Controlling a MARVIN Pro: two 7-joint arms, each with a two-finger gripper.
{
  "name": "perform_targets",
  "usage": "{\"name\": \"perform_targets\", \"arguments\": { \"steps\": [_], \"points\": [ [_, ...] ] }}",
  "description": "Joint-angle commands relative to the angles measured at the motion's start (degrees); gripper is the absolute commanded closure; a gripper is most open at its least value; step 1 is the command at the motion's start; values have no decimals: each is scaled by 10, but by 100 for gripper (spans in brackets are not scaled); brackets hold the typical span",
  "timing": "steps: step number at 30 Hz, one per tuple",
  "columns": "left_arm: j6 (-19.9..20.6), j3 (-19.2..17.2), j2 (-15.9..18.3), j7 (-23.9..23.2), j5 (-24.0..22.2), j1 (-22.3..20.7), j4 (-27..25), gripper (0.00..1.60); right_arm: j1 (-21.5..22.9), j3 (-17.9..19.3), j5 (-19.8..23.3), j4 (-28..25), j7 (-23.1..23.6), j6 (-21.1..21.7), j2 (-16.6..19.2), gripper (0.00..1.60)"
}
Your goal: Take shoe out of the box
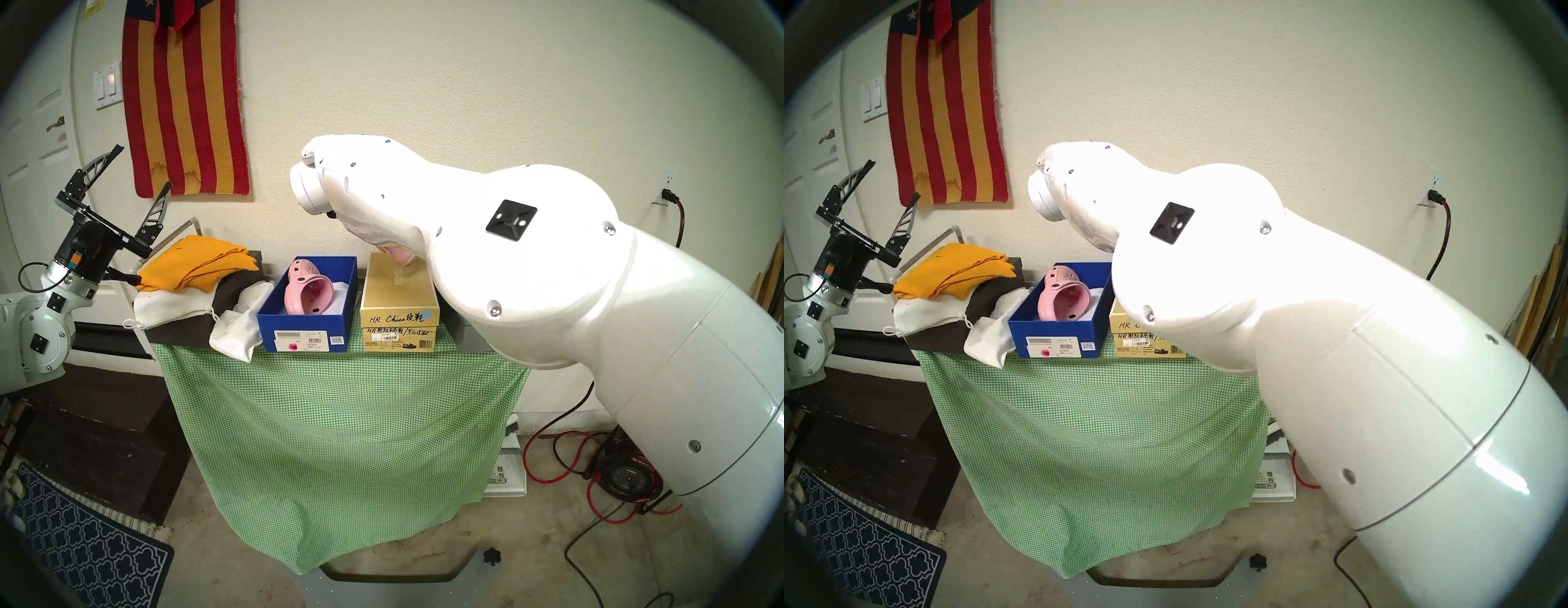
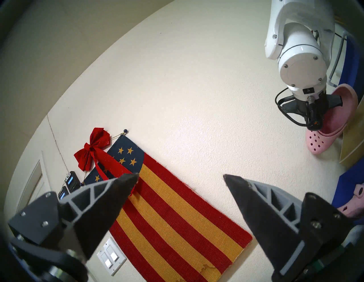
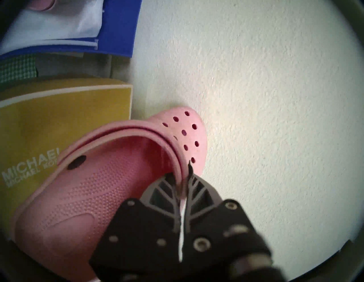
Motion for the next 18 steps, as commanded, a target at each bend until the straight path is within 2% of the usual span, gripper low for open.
{"name": "perform_targets", "arguments": {
  "steps": [1, 9, 15, 18],
  "points": [
    [-1, -1, 0, -1, 1, 0, 1, 0, 29, -17, -10, -35, 40, 48, 16, 160],
    [-1, 0, 0, -1, 1, 0, 1, 0, 48, -27, -14, -79, 73, 89, 41, 160],
    [0, 0, 0, -1, 1, 0, 1, 0, 60, -34, -11, -132, 105, 128, 74, 160],
    [0, 0, 0, -1, 1, 0, 1, 0, 59, -31, -5, -146, 105, 128, 85, 160]
  ]
}}
